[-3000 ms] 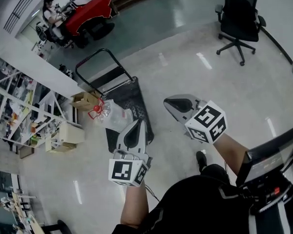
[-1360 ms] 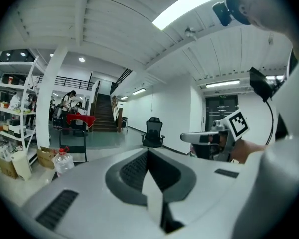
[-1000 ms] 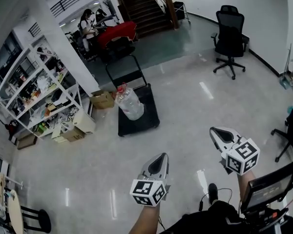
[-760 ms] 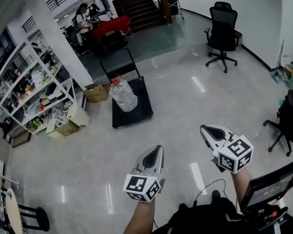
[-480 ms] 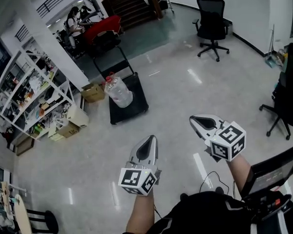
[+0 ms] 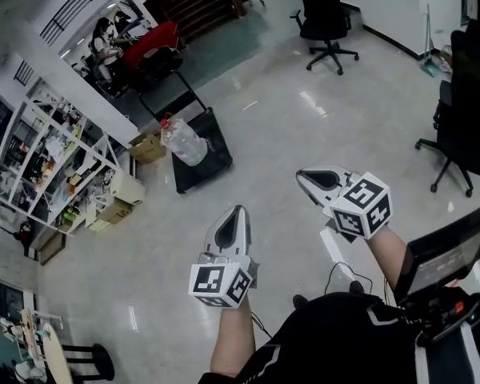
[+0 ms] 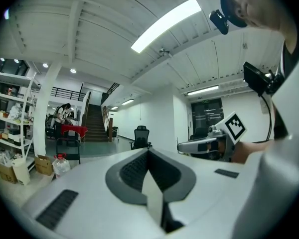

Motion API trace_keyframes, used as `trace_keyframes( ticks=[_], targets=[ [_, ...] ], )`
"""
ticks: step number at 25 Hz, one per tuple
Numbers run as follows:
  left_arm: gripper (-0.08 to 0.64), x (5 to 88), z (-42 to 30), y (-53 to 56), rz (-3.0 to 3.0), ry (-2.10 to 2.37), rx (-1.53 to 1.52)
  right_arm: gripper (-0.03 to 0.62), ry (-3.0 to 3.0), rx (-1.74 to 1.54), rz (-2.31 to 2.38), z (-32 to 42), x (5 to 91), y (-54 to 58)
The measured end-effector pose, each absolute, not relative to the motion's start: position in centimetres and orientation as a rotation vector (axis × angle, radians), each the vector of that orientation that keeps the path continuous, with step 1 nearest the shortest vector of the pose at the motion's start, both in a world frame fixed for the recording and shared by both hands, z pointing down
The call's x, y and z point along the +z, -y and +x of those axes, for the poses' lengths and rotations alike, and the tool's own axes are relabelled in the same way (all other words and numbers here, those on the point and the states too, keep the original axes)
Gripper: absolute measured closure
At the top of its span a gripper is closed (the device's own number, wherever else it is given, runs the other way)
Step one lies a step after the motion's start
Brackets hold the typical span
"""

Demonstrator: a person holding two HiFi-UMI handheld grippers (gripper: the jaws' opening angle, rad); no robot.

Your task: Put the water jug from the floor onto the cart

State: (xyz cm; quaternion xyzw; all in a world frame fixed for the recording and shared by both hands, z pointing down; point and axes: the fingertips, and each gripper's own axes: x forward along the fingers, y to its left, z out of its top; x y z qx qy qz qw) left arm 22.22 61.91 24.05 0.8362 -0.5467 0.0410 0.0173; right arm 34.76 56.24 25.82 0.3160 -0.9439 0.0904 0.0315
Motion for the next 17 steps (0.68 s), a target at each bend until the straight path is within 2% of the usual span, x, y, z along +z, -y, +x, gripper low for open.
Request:
trace_keyframes(
  ticks=[17],
  targets=[
    [0.560, 24.0, 24.0, -62.3, 2.623, 1.661, 0.128, 0.591, 2.892, 0.238, 0.991, 35.9, 25.4, -56.6]
  ],
)
